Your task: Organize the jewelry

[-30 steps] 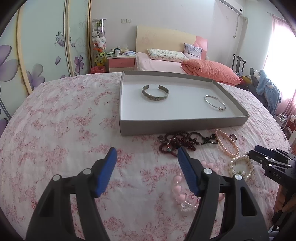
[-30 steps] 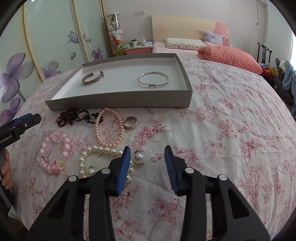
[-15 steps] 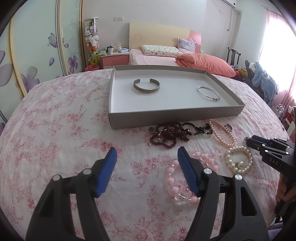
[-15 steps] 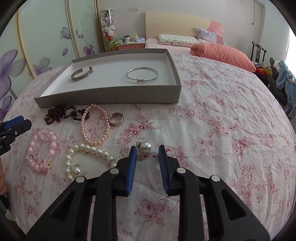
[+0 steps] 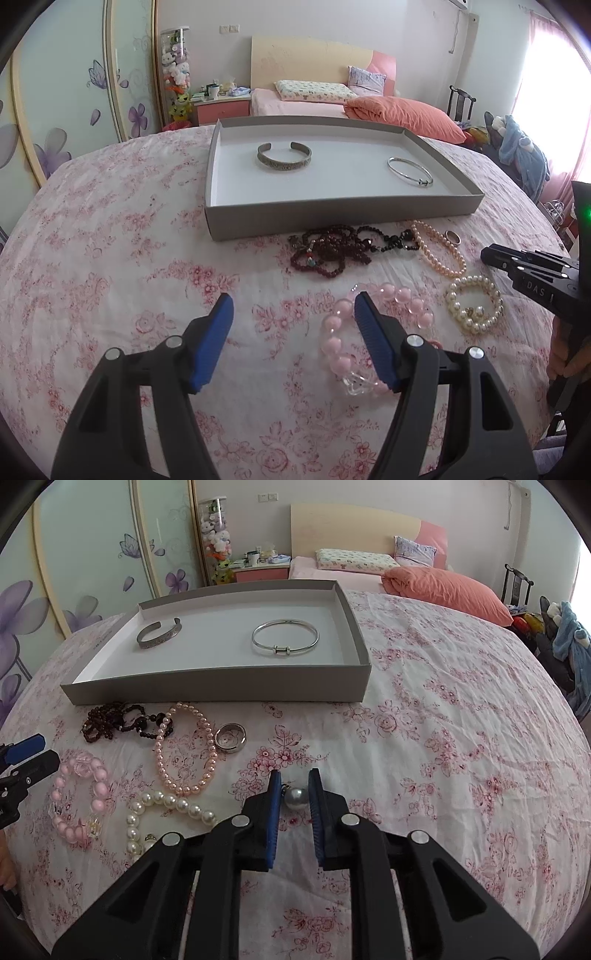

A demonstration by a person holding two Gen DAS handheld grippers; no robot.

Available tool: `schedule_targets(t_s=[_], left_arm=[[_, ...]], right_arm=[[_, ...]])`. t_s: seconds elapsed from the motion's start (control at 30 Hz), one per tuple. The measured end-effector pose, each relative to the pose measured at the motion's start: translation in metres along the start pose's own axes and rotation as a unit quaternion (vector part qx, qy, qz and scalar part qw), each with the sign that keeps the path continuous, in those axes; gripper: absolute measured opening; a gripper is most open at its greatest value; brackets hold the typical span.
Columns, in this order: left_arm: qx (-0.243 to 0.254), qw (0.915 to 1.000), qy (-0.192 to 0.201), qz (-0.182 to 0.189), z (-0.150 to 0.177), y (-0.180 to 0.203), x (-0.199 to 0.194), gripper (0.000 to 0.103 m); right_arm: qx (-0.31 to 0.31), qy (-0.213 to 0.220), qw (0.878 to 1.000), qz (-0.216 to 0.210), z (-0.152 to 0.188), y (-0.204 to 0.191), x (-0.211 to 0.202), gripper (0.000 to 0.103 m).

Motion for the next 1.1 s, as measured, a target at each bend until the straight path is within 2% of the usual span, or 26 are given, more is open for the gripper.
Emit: schedule_targets(t_s=[0.33, 0.53, 0.6, 0.7, 1.1], left_arm=[[0.022, 0.9995, -0.016, 0.018, 0.008, 0.014, 0.002, 0.065], [0.053, 0.9979, -0.035, 0.010, 0.015, 0.025, 0.009, 0.046], [0.059, 0.9977, -0.033, 0.008, 0.014, 0.027, 0.009, 0.030], [0.059, 0.9977, -0.032, 0.005, 0.013, 0.025, 0.011, 0.015], [0.036, 0.9981, -0.027, -0.041, 0.008, -0.008, 0.012, 0.015]], right_arm=[[0.003, 0.000, 1.000, 0.000, 0.002, 0.002, -0.002, 0.016], [0.003, 0.000, 1.000, 0.000, 0.002, 0.002, -0.002, 0.016], [0.003, 0.000, 1.000, 0.000, 0.002, 0.002, -0.002, 0.016], [0.004, 0.000, 1.000, 0.000, 0.002, 0.002, -0.002, 0.016], [0.005, 0.000, 1.000, -0.001, 0.002, 0.003, -0.002, 0.016]])
Point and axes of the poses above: each gripper's, at about its wrist camera, not at the fingertips, and x roughly the way its jaws point, y to its right, z to its underside, the point moved 3 cm from there along x, roughly the way its jaws point, and after that the axes turned 15 degrees about y, right-handed, at the moved point
